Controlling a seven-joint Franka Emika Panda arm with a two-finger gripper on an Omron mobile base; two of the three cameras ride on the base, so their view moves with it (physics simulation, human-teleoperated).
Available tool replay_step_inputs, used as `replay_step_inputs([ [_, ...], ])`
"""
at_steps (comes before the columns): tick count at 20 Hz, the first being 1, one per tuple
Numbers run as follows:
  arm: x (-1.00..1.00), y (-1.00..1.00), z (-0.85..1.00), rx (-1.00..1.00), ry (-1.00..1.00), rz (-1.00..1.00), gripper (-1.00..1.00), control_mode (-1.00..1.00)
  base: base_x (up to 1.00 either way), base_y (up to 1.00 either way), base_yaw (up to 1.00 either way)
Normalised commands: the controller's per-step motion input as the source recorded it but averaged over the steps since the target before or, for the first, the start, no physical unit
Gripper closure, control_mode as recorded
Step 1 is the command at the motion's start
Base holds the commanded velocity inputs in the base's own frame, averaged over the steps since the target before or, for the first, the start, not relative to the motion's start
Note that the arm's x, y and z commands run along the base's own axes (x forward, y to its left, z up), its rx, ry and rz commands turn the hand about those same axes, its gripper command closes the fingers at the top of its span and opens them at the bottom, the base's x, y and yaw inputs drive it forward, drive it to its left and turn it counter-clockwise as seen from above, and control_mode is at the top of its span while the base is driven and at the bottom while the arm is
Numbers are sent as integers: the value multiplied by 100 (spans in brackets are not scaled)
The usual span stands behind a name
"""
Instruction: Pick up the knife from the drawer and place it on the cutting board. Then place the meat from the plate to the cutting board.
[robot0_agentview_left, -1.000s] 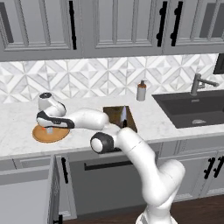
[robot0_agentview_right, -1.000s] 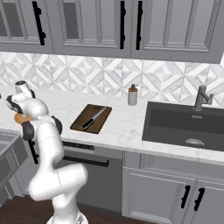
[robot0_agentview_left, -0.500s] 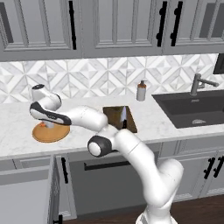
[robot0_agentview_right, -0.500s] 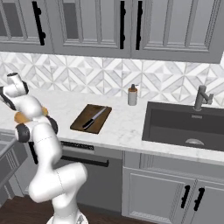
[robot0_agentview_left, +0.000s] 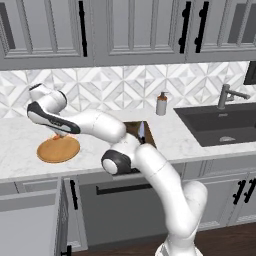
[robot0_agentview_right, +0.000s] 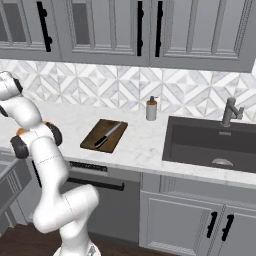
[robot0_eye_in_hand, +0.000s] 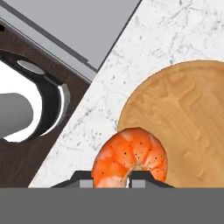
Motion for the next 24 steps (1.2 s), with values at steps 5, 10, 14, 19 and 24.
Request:
replay_step_inputs([
  [5,-100,-100,-95,-4,-38,-3,100,-100,0,0,0],
  [10,-100,-100,-77,-16,-44,-5,100,-100,0,0,0],
  [14,-88,-100,3,-16,-54,-2,100,-100,0,0,0],
  [19,-44,-100,39,-6,-60,-5,100,-100,0,0,0],
  [24,14,-100,52,-4,-48,-9,100,-100,0,0,0],
])
